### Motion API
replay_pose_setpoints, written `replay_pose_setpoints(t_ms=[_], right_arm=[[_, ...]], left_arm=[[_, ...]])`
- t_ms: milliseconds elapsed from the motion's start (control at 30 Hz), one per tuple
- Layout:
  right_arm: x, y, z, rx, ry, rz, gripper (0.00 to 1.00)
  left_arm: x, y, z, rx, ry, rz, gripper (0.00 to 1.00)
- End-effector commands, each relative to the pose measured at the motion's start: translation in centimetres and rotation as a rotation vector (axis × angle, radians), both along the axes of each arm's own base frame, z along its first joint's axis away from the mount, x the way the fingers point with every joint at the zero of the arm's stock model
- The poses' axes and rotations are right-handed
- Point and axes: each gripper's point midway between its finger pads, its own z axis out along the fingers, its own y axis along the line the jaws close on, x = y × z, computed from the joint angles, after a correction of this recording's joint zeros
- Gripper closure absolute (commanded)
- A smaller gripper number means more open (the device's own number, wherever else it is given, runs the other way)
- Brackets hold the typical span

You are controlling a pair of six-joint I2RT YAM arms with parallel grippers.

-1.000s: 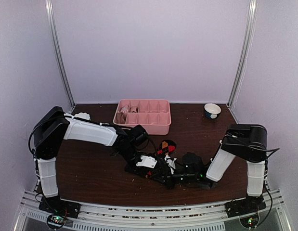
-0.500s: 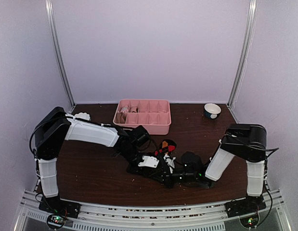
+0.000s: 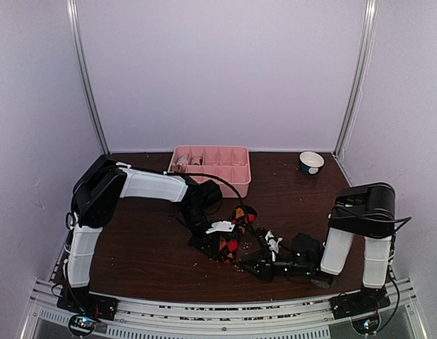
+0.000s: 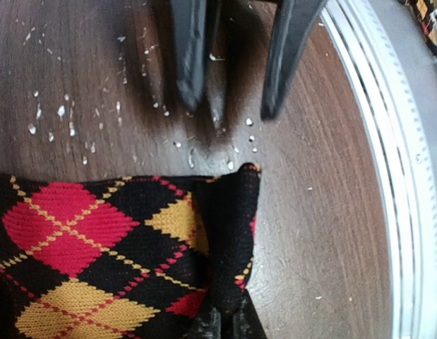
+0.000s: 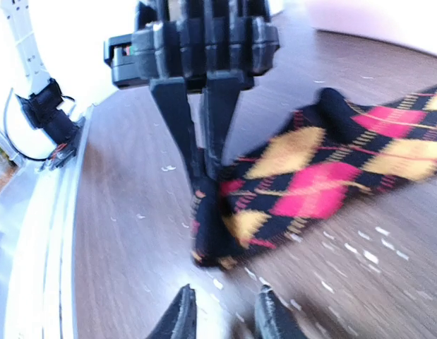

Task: Roll the socks
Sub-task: Roll the sock at the center of the board.

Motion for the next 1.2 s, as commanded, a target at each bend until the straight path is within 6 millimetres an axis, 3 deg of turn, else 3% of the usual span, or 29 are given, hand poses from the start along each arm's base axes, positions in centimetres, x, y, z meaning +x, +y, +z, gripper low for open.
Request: replay_pose_setpoints(t_ms=[0,133,167,200,233,333,400,533,633,700,833,1000,1167], right_arm=[[0.8,-4.0,-2.2,-0.136,-0.029,-0.142,0.69],[1.8,-5.9,-0.3,-0.144,-0.14,-0.236,0.63],[1.9,-6.3,0.0,-0.155,-0.165,-0.257,0.49],[2.3,-6.7,0.3,-0.171,-0.189,-0.284,0.06],[2.8,-7.0,1.0,-0.18,-0.216,-0.317,0.0],[4.3,-8.5,2.3,-0.22,-0.258,-0.432,0.0],[6.3,-10.5,3.0,-0.21,-0.207,-0.627,0.0],[6.0,-12.6,5.5,-0.041,-0.201,-0.714,0.0],[4.8,-9.2,4.1,-0.252,-0.346,-0.519,0.0],[2.8,-7.0,3.0,-0.409,-0.458,-0.403,0.0],[-0.6,-4.3,2.5,-0.457,-0.621,-0.265,0.0],[-3.5,0.2,1.6,-0.474,-0.725,-0.044,0.21],[-4.1,4.0,0.1,-0.519,-0.764,0.129,0.39]], left_arm=[[-1.8,2.6,-1.8,0.184,0.166,0.039,1.0],[-1.9,2.9,-2.0,0.246,0.216,0.067,1.0],[-1.9,3.0,-2.1,0.264,0.221,0.076,1.0],[-1.9,3.1,-2.2,0.287,0.231,0.081,1.0],[-1.9,3.3,-2.4,0.315,0.248,0.088,1.0],[-1.9,3.6,-3.0,0.382,0.291,0.106,1.0],[-1.5,3.8,-3.4,0.408,0.294,0.13,1.0],[-0.9,4.2,-4.3,0.458,0.286,0.152,1.0],[-0.5,4.5,-5.0,0.488,0.27,0.164,1.0],[-0.1,4.9,-5.6,0.521,0.25,0.175,1.0],[0.8,5.9,-6.9,0.577,0.178,0.184,1.0],[0.9,6.2,-7.6,0.6,0.173,0.186,1.0],[0.9,6.2,-8.2,0.601,0.168,0.173,1.0]])
